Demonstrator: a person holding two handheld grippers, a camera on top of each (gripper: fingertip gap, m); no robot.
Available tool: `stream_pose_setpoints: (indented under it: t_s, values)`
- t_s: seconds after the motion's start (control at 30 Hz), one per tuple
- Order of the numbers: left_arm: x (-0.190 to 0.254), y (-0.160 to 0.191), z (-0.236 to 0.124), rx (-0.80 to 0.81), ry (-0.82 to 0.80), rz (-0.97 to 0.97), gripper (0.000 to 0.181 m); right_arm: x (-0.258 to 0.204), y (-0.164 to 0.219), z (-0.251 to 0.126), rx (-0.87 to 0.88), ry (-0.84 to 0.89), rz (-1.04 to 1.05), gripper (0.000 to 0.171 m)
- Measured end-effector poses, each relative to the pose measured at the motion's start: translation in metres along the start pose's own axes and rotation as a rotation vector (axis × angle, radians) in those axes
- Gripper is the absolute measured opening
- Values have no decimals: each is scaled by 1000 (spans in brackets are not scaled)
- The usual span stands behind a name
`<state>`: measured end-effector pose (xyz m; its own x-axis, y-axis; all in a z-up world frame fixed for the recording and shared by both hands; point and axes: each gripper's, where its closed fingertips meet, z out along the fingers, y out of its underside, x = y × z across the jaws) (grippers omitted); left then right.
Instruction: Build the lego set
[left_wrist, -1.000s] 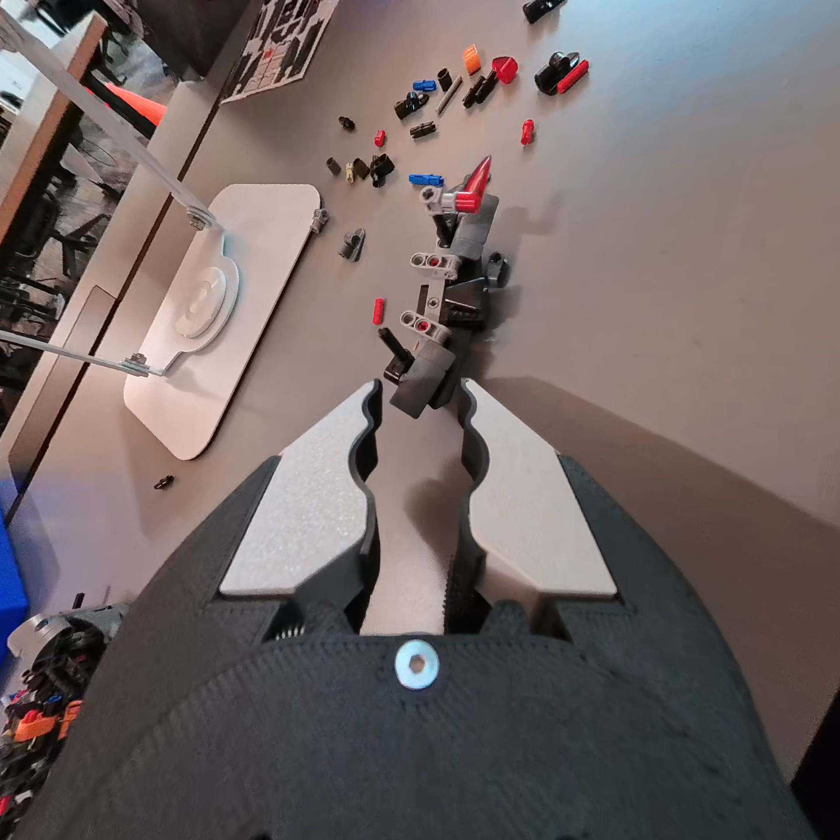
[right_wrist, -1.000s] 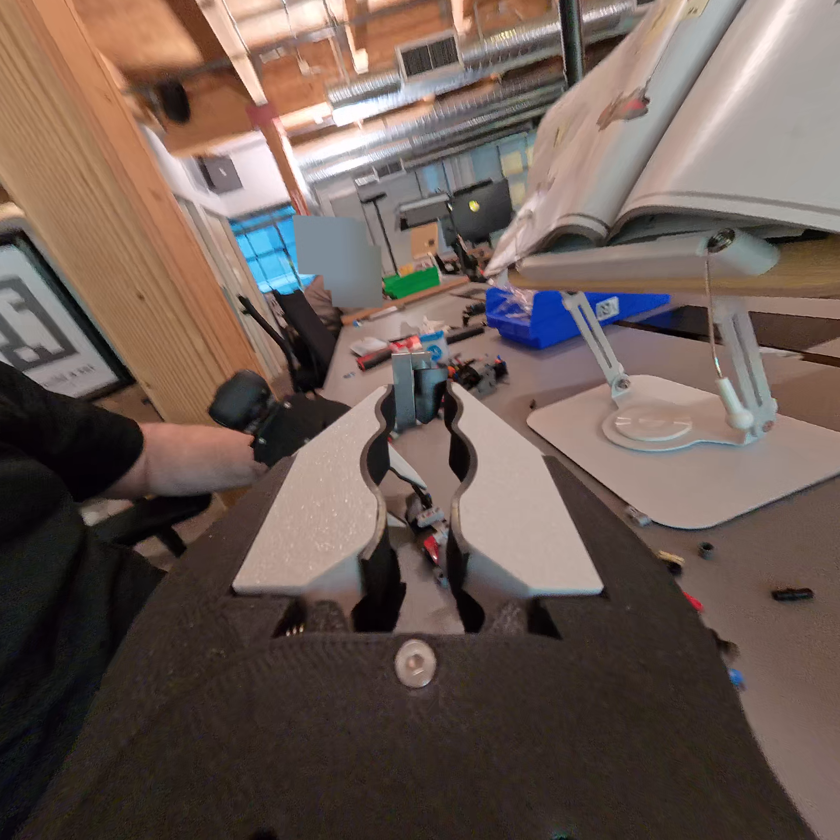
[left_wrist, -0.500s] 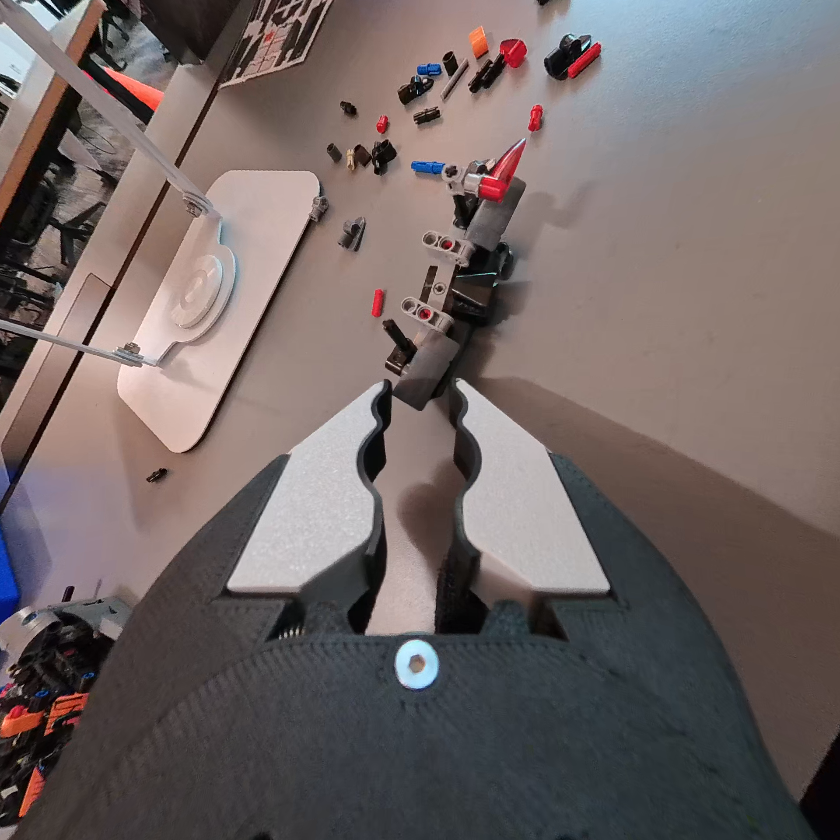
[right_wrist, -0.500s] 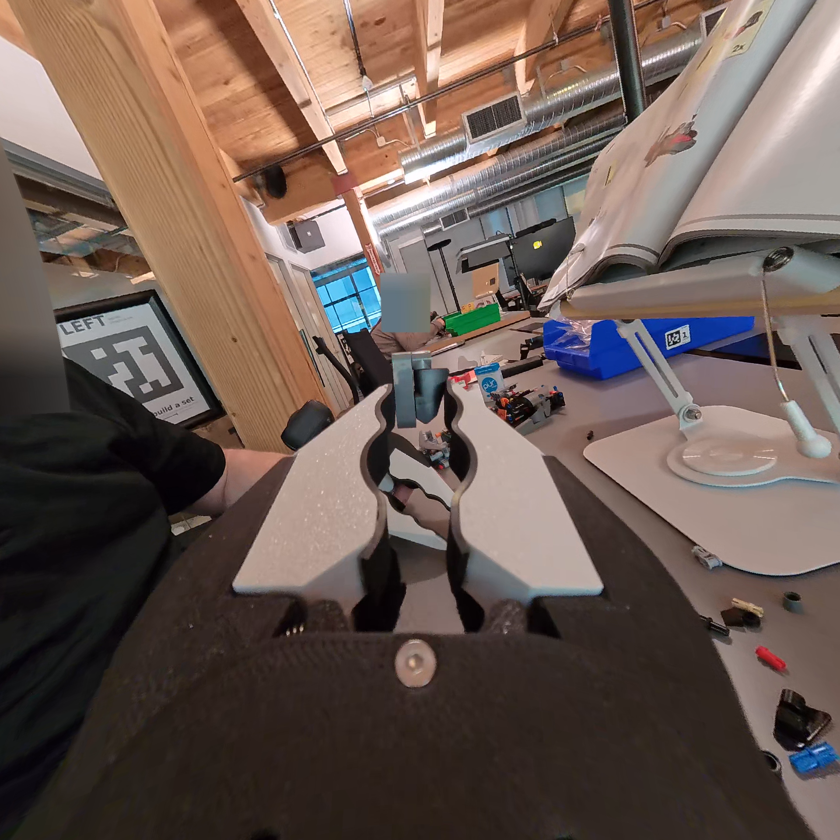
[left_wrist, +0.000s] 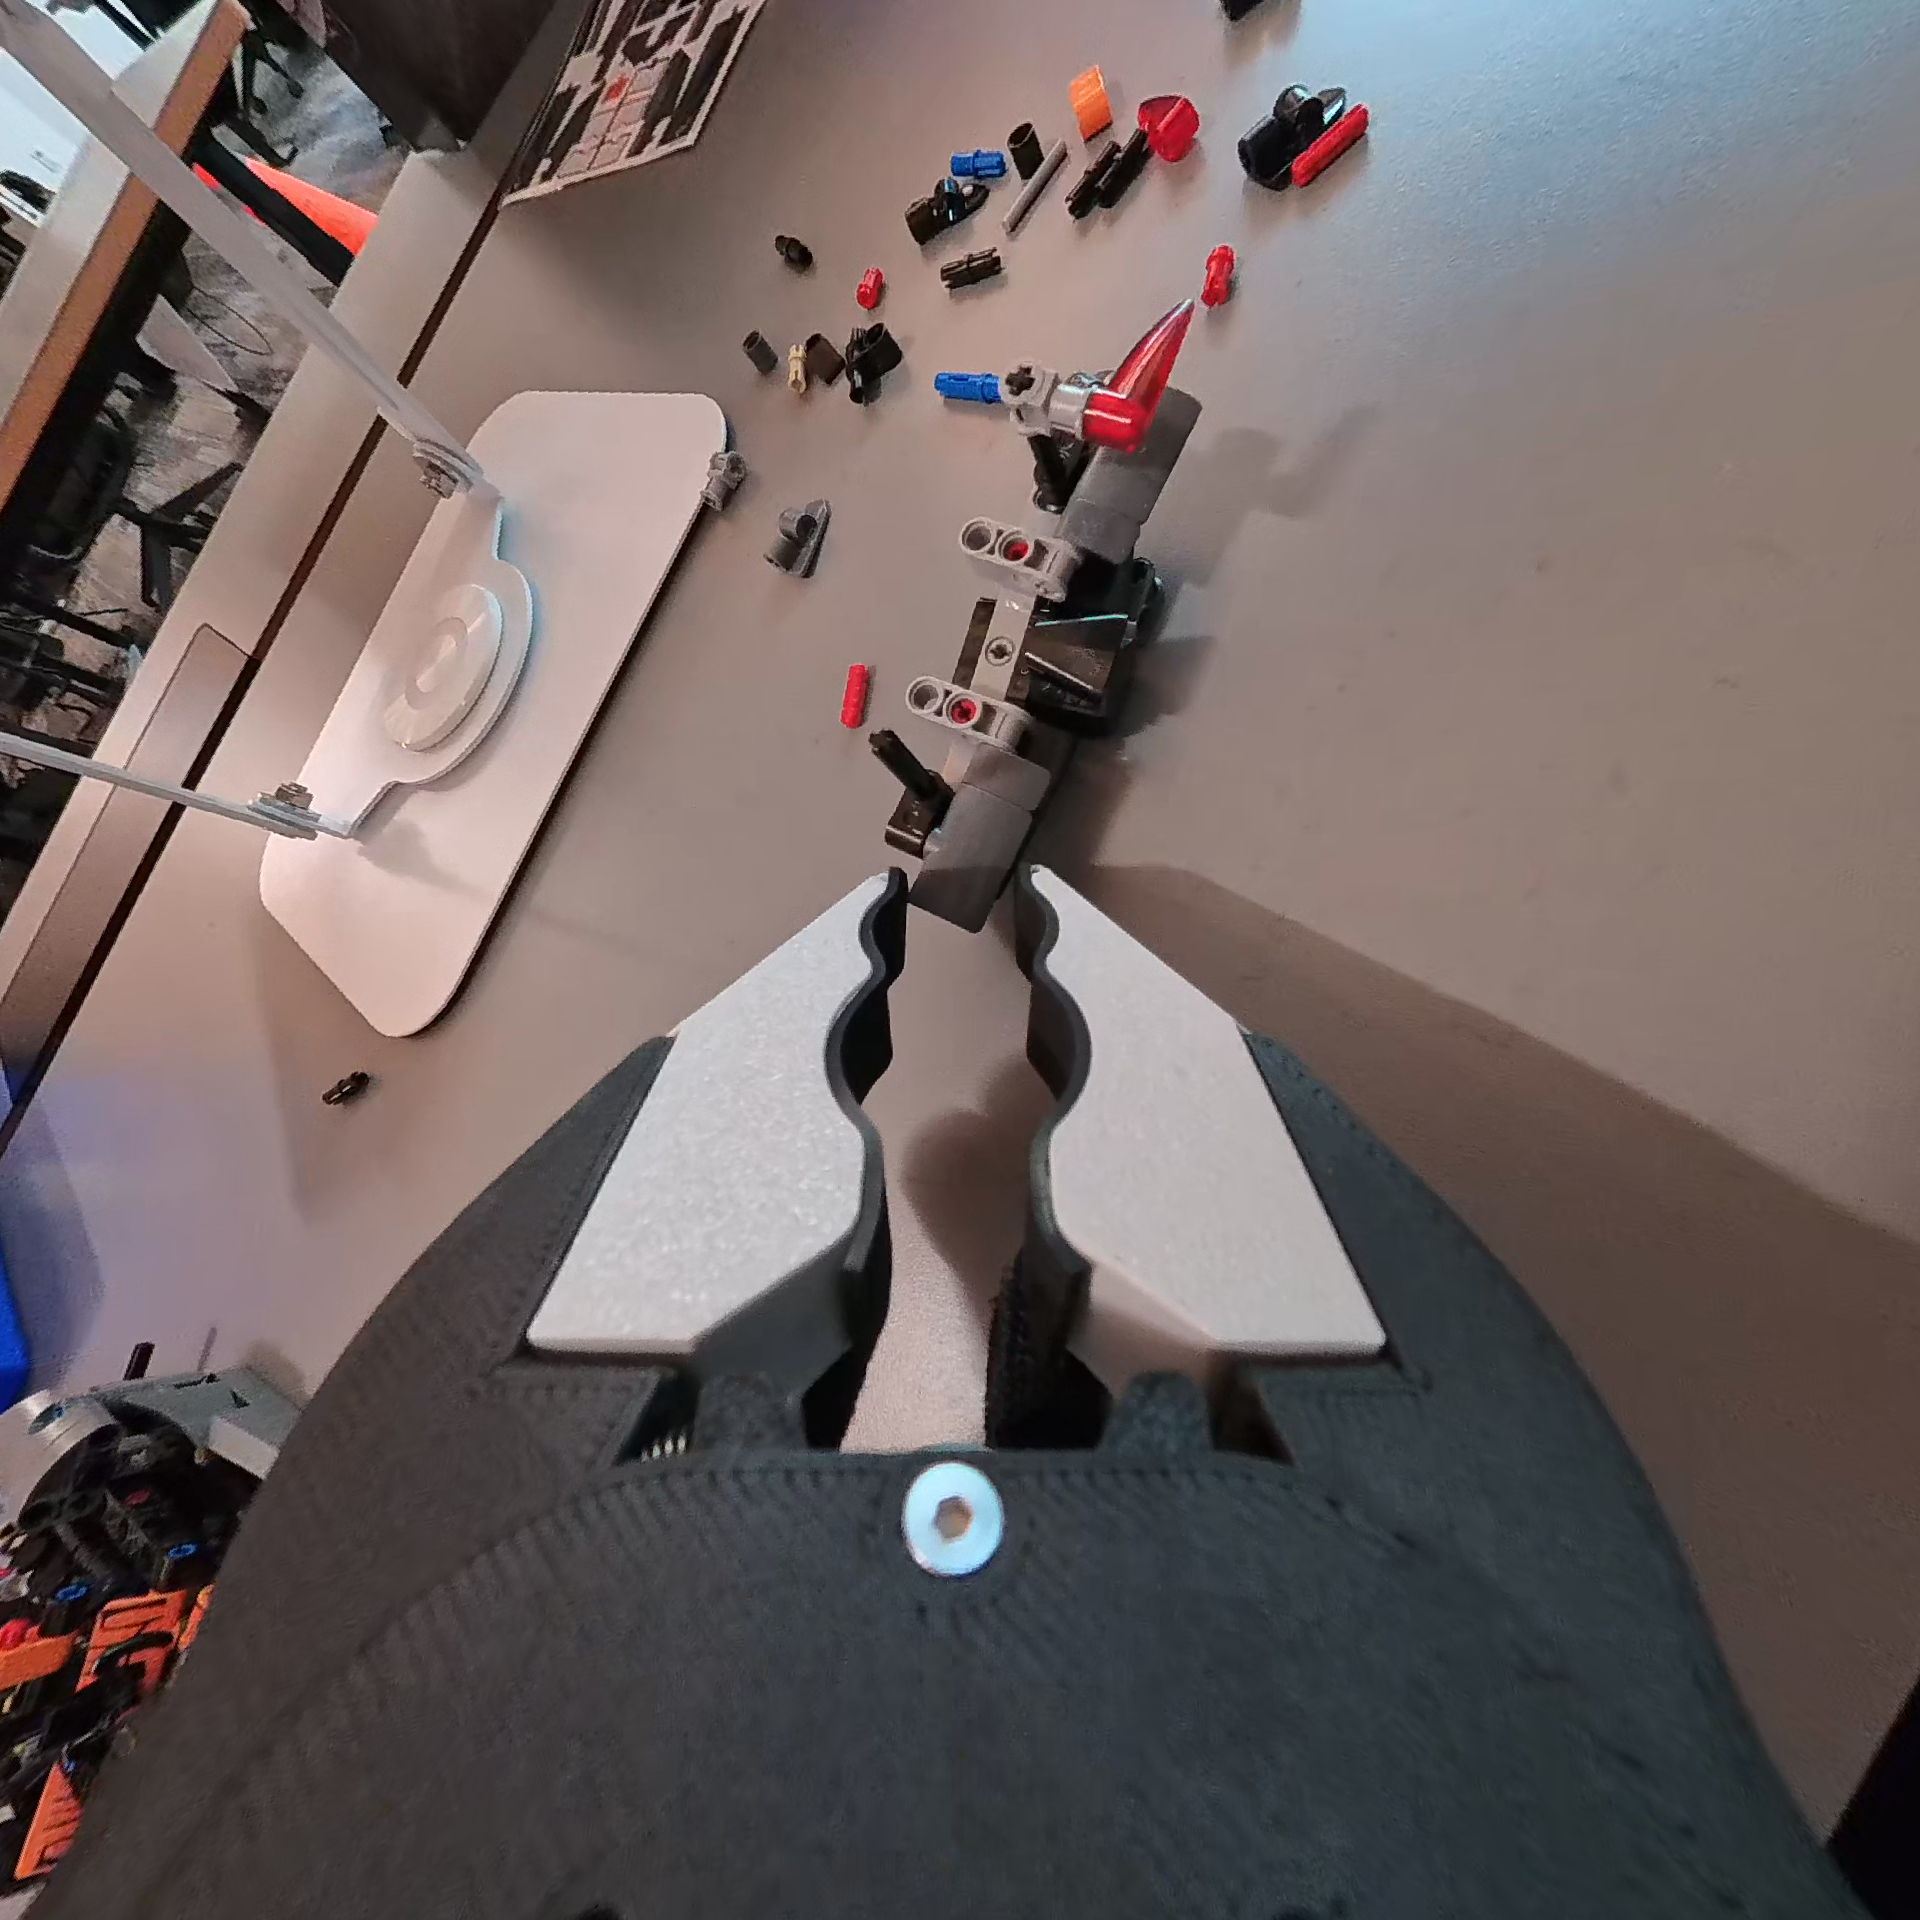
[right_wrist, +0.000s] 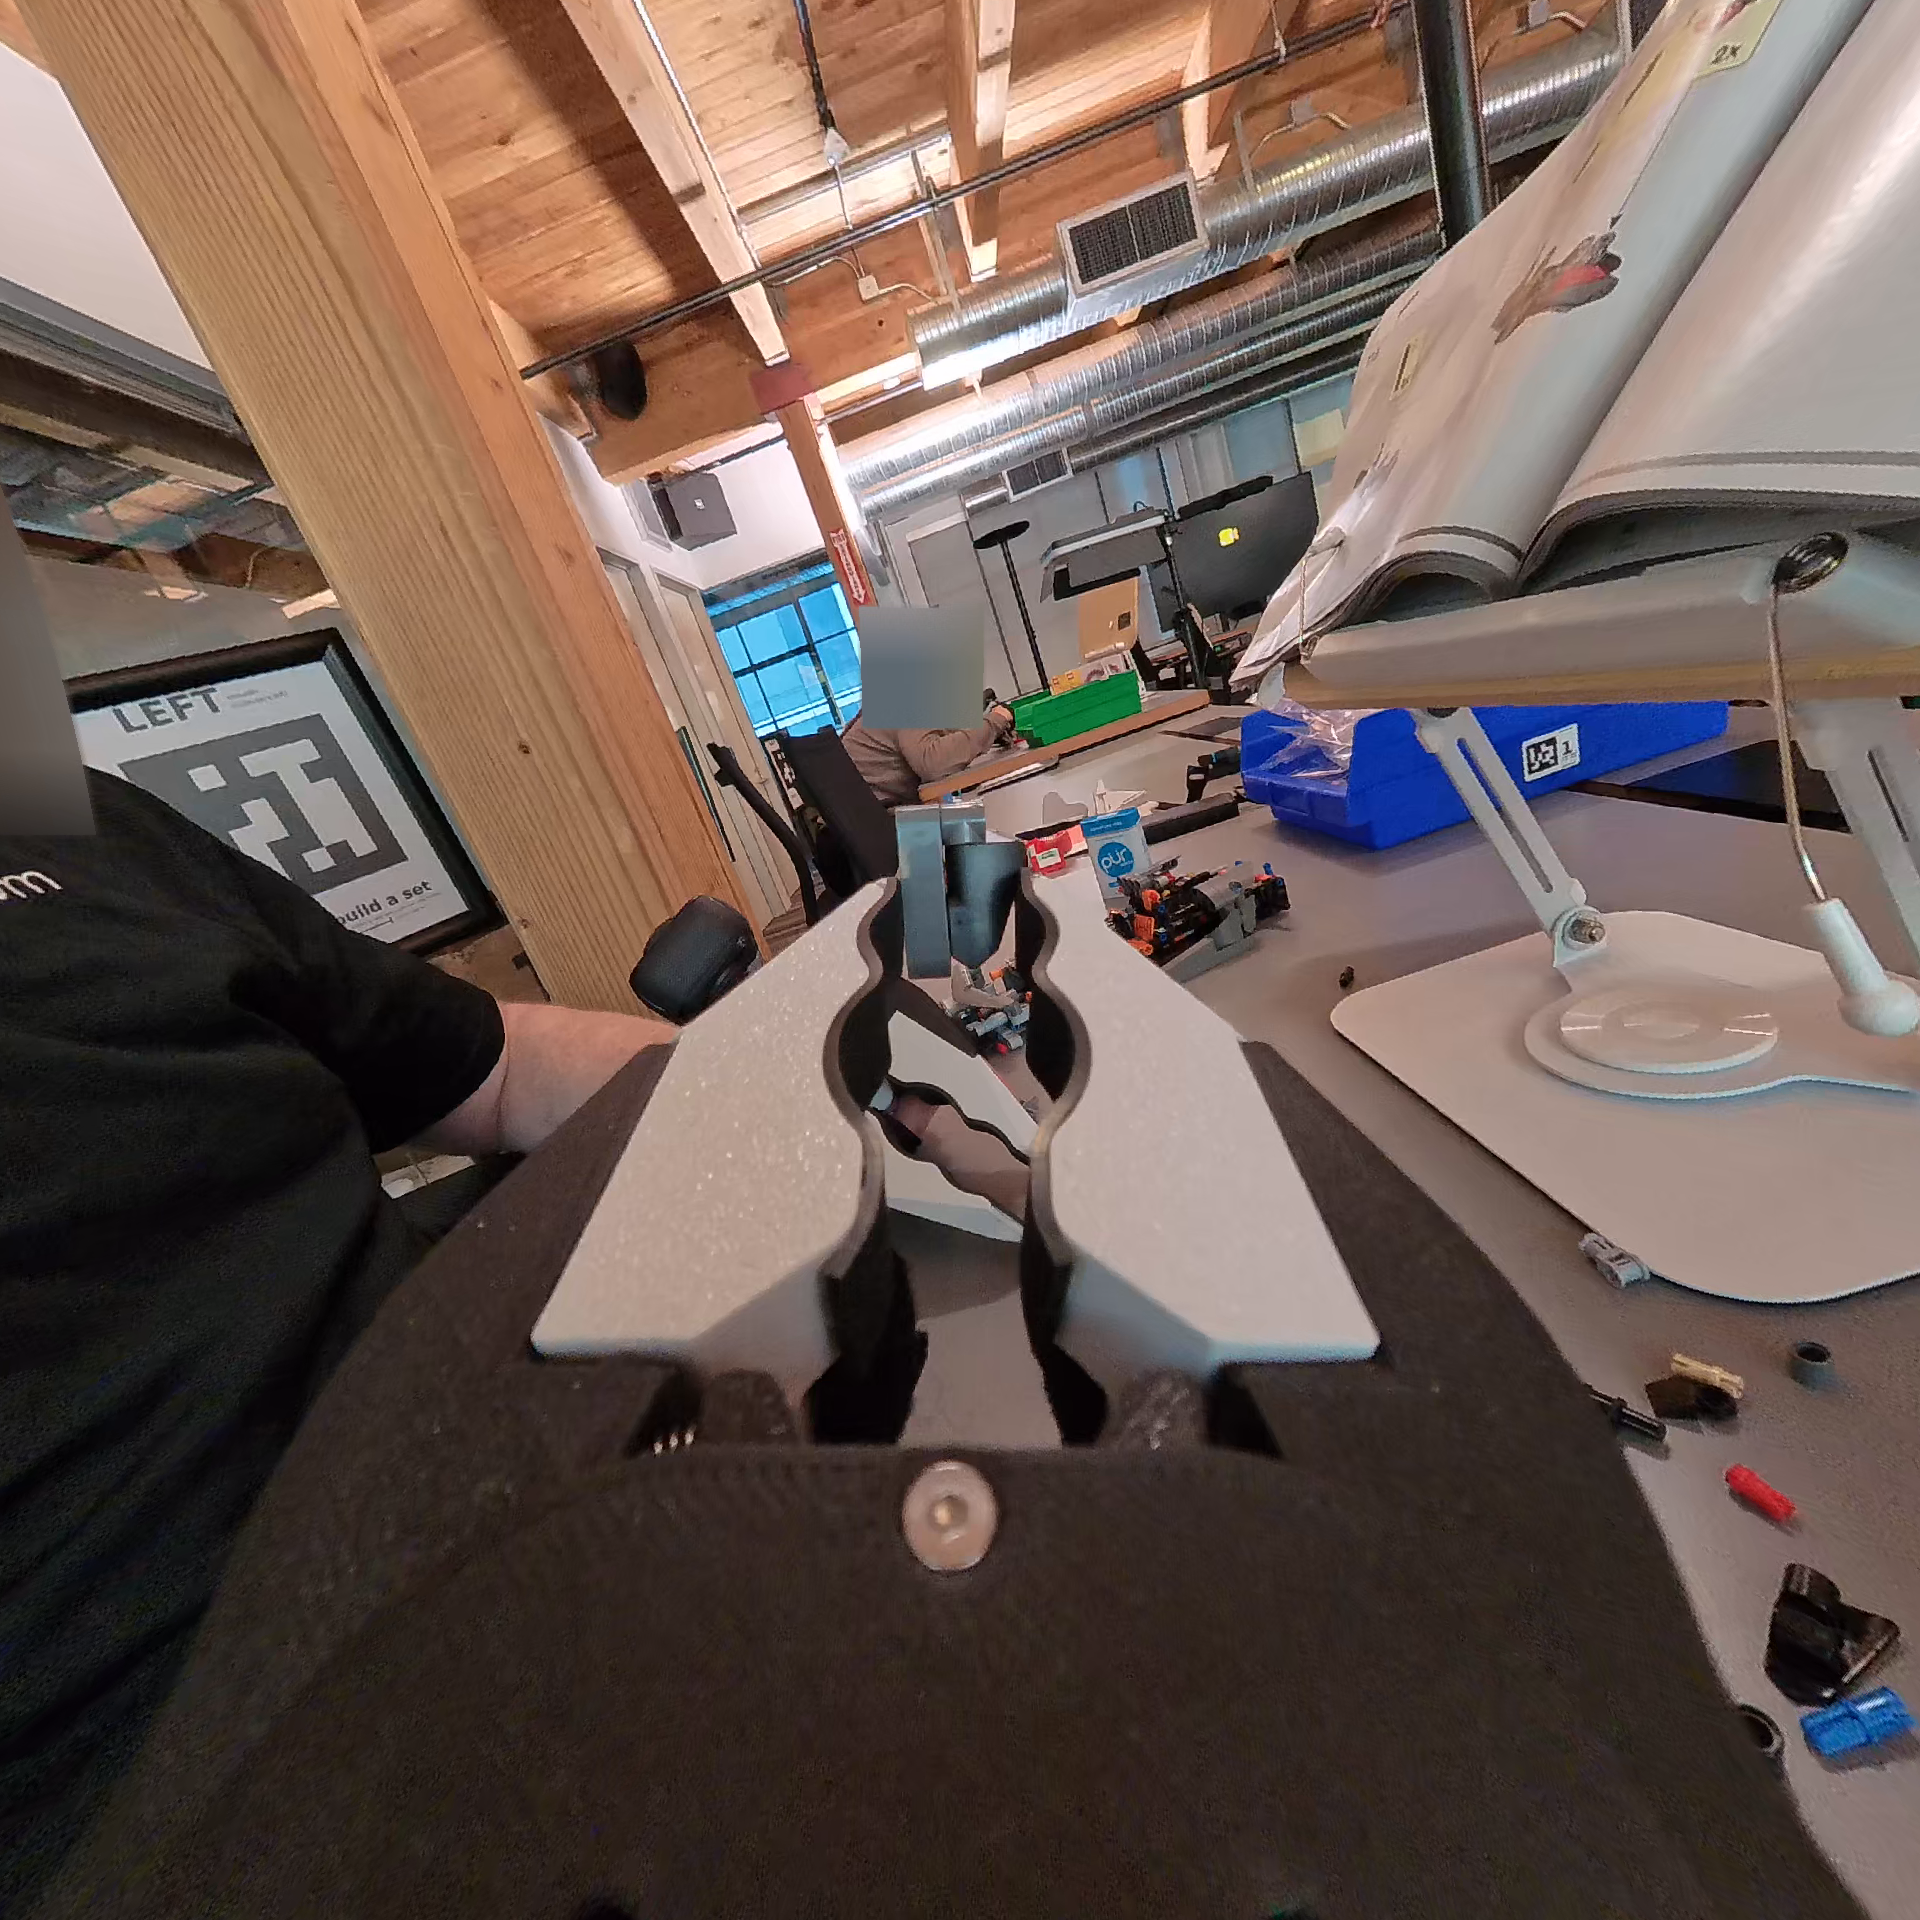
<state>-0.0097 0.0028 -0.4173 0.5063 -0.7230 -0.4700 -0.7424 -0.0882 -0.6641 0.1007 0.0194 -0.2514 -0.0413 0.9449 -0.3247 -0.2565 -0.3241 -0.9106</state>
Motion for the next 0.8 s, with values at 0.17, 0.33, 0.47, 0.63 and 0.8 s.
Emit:
stream_pose_setpoints:
  t_s: [0.17, 0.33, 0.47, 0.63, 0.8]
  values:
    - [1, 0, 0, 0, 6, -5, 17, 1, 2, 0, -4, 1, 1, 18]
    - [4, -1, -2, 1, 18, -9, 16, 2, 3, 0, -7, 1, 3, 18]
    - [6, -2, -3, 3, 22, -8, 15, 3, 4, 1, -10, 2, 3, 18]
    - [7, -2, -3, 5, 23, -9, 16, 3, 4, 1, -11, 1, 3, 18]
    - [7, -1, -2, 2, 19, -11, 16, 3, 4, 0, -9, 2, 1, 18]
